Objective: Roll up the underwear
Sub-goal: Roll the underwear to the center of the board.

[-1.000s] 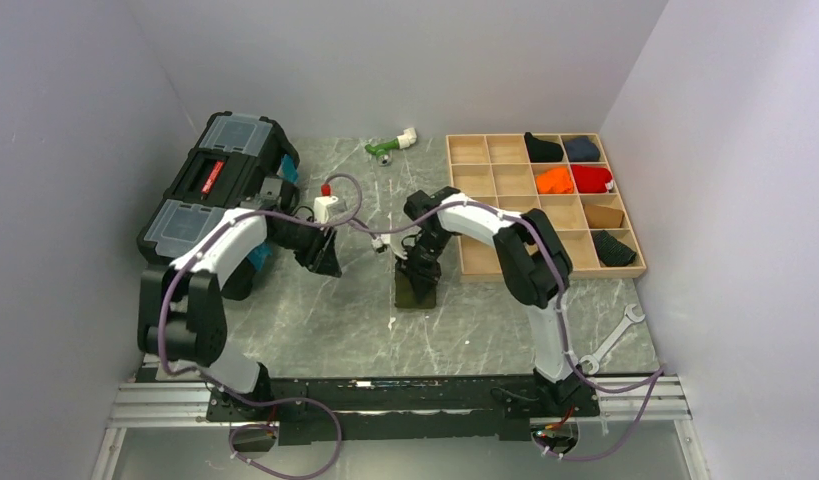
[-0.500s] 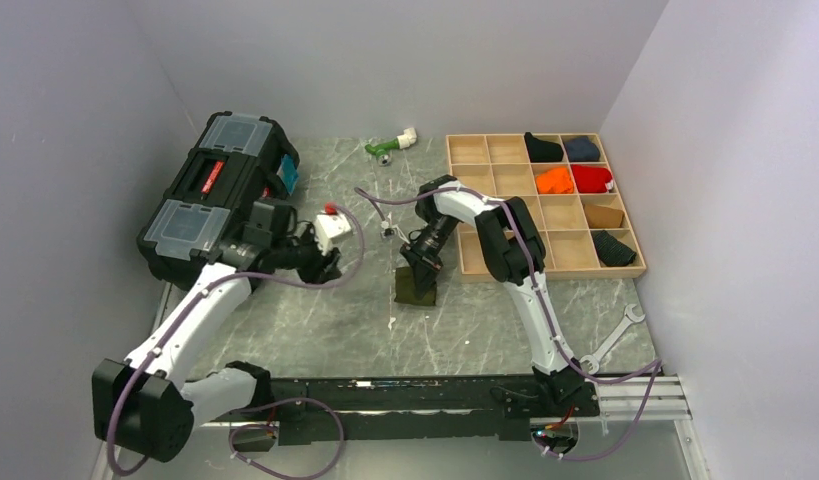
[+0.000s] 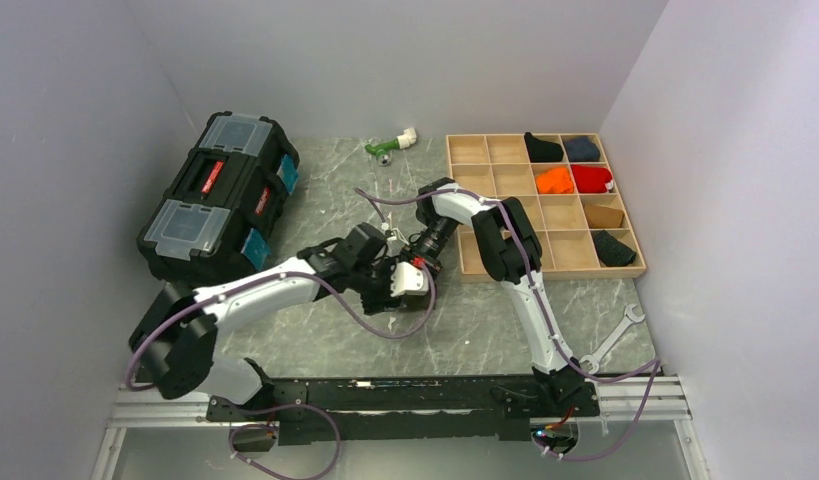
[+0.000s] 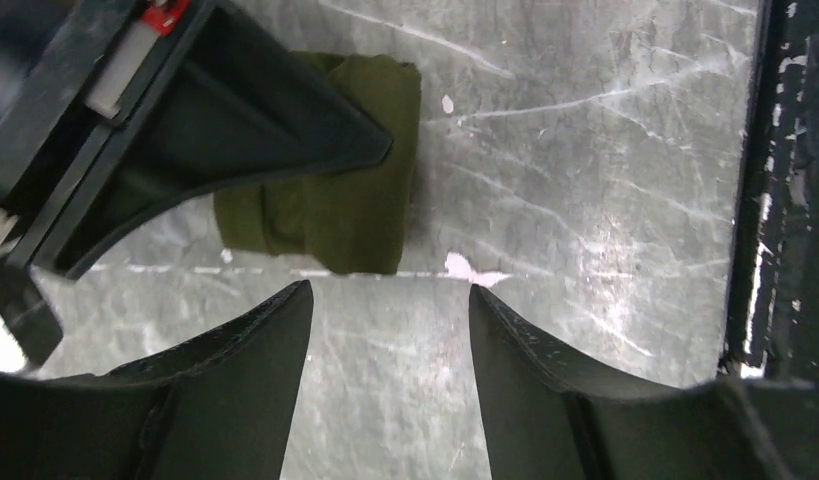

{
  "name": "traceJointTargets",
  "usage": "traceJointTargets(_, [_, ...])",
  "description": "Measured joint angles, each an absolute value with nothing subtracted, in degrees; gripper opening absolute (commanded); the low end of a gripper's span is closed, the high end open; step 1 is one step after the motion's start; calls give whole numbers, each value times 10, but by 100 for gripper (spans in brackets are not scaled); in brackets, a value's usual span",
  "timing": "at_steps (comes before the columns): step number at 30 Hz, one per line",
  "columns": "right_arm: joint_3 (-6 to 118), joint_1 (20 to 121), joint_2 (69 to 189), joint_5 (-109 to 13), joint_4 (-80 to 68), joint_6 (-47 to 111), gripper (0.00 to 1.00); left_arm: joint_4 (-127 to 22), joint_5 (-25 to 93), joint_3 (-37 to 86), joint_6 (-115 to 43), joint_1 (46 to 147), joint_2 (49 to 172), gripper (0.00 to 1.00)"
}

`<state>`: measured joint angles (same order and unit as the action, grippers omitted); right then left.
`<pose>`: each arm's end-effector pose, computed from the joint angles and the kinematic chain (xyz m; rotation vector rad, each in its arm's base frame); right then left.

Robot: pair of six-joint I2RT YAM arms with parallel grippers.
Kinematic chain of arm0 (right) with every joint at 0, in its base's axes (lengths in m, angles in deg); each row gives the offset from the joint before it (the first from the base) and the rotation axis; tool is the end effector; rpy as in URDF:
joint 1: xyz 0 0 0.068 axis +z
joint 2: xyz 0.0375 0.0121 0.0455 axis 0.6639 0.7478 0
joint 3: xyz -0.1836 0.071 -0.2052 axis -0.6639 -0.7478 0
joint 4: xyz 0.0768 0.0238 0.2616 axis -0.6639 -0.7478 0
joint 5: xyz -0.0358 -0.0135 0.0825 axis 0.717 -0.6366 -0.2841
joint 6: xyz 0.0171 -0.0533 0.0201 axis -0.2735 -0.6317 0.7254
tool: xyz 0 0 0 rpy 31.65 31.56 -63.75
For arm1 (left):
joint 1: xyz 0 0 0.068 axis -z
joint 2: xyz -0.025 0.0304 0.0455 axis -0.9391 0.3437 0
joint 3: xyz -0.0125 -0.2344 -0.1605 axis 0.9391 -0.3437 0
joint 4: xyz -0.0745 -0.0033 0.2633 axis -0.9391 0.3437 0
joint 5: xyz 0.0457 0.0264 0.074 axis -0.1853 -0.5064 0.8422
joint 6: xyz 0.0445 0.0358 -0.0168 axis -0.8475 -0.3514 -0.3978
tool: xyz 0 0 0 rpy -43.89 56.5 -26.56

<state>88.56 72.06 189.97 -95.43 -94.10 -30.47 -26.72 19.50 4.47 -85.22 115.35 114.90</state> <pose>0.3550 0.2501 0.1069 1.4143 -2.0497 -1.3944 0.1965 -0.2238 0.2308 1.7413 1.7154 -0.5559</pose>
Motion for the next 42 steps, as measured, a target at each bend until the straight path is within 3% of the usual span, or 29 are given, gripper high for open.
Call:
traceJointTargets(7, [883,721,1900,-955,-940,-302,2,-310,214,69,-862,1188,1240,72])
traceJointTargets(16, [875,720,1900,-958,-940,-299,2,-352,240,74,-864,1195,1289,73])
traceJointTargets(28, [874,720,1900,-958,-940,-297,2,-361,246,75,-863,1199,1329,64])
traceJointTargets(37, [872,719,1900,-954,-941,-294,2,-354,243,93,-853,1198,1354,30])
traceJointTargets(42, [871,718,1900,-953,-943,-292,8,-343,241,101,-850,1197,1358,8])
